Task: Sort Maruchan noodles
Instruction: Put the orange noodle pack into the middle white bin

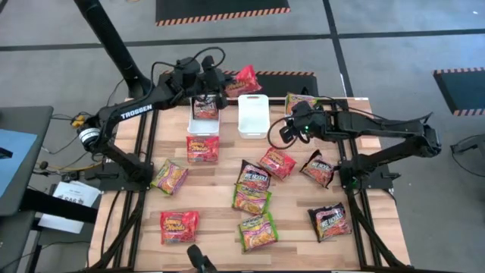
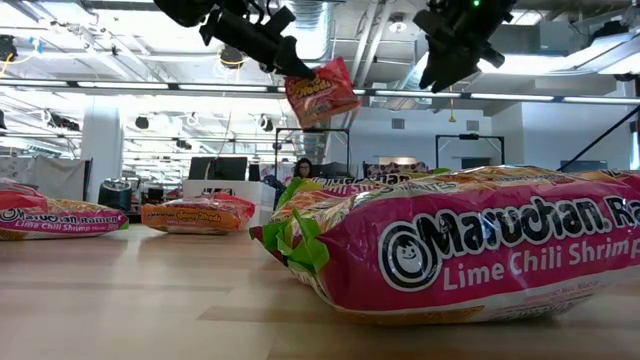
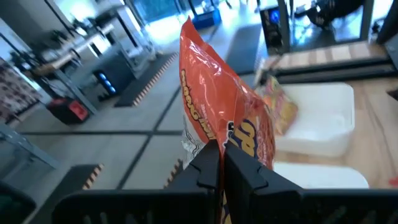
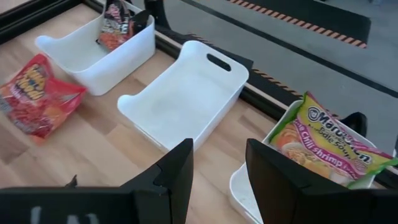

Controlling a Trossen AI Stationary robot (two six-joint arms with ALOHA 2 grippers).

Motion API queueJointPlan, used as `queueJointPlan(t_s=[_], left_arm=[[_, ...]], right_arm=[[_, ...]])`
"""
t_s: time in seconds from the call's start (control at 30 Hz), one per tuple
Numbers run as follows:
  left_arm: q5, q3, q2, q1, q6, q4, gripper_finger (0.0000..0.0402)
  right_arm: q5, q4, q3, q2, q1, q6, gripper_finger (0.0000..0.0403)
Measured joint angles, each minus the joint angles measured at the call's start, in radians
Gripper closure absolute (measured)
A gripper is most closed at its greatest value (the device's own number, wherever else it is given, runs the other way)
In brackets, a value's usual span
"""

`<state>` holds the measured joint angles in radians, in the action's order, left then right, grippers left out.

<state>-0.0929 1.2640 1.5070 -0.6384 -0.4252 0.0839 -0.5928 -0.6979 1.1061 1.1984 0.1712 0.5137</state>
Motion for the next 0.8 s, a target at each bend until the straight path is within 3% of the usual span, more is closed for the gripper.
queueJointPlan(t_s=[0.43,0.67,0.8], left_arm=[[-0.008,0.0,0.0,-0.009,0.02,0.012,0.0401],[-0.007,0.0,0.0,-0.009,0.033,-0.006,0.0401],[-0.007,0.0,0.0,-0.009,0.033,-0.017,0.0401]], right_arm=[[0.009,0.079,0.0,0.0,0.036,-0.062,0.0232],[0.077,0.322,0.0,0.0,0.096,-0.222,0.0232],[0.23,0.42,0.0,0.0,0.182,-0.336,0.0232]])
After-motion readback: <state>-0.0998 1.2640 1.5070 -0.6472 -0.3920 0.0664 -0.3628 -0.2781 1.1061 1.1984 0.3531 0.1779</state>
